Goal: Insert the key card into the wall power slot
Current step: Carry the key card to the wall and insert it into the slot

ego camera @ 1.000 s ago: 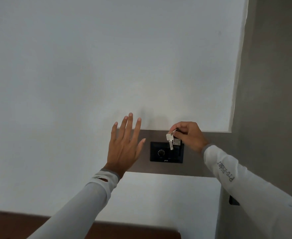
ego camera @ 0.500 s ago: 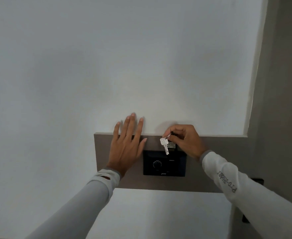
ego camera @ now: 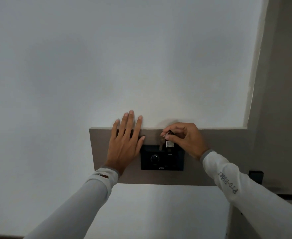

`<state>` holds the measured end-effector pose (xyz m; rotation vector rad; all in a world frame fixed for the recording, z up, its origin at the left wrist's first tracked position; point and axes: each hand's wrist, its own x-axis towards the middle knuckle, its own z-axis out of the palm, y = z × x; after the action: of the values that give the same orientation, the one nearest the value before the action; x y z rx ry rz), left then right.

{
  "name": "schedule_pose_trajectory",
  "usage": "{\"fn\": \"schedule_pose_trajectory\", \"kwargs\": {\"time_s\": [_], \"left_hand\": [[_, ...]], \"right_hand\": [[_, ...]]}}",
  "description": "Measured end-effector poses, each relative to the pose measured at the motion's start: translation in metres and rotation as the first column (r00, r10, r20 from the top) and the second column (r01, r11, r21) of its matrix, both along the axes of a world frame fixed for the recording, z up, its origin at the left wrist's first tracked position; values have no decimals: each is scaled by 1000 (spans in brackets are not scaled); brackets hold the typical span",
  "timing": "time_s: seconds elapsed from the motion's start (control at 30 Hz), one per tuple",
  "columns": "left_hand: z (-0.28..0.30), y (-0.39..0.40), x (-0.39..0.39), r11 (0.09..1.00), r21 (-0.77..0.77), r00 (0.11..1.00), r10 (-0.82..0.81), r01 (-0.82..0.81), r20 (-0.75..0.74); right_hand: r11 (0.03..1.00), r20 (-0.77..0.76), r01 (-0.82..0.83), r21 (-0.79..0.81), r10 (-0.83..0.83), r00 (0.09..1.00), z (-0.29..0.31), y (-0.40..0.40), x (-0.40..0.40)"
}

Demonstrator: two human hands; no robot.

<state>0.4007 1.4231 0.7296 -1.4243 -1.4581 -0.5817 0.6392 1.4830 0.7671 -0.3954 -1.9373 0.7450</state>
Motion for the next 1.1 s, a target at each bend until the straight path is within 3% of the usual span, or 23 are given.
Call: {"fn": "schedule_pose_trajectory", "kwargs": {"time_s": [0.07,0.13,0.23,0.27,0.33,0.5,0.73,0.87,1.1], "left_hand": [[-1,-3,1,1000,-9,1000,3,-3,2],[-4,-7,1,1000,-24,1000,6,-5,4],[-11,-15,-2,999,-33,1000,11,-10,10],[-13,-17,-3,999,-34,1000,9,-8,15],[-15,-20,-4,1000,-30,1000,-2,3,21],[-13,-24,-2,999,-45,1000,-9,10,25],[-13,-26,0,997,-74,999,0,4,54],[-12,-28,2,993,-122,997,14,-4,78],[-7,-43,4,995,-98,997,3,5,80]], "right_hand": [[990,-20,129,54,-128,992,-3,1,-4],[914,-51,316,256,-313,948,-13,0,-6],[585,-101,474,658,-555,826,-33,0,-2],[506,-94,479,718,-611,786,-40,0,1],[434,-39,464,772,-696,717,-53,-3,6],[461,88,457,760,-771,631,-58,-18,7],[566,225,441,696,-756,614,-72,-36,-3],[555,290,422,717,-788,544,-68,-38,0],[550,329,402,732,-802,499,-63,-39,3]]}}
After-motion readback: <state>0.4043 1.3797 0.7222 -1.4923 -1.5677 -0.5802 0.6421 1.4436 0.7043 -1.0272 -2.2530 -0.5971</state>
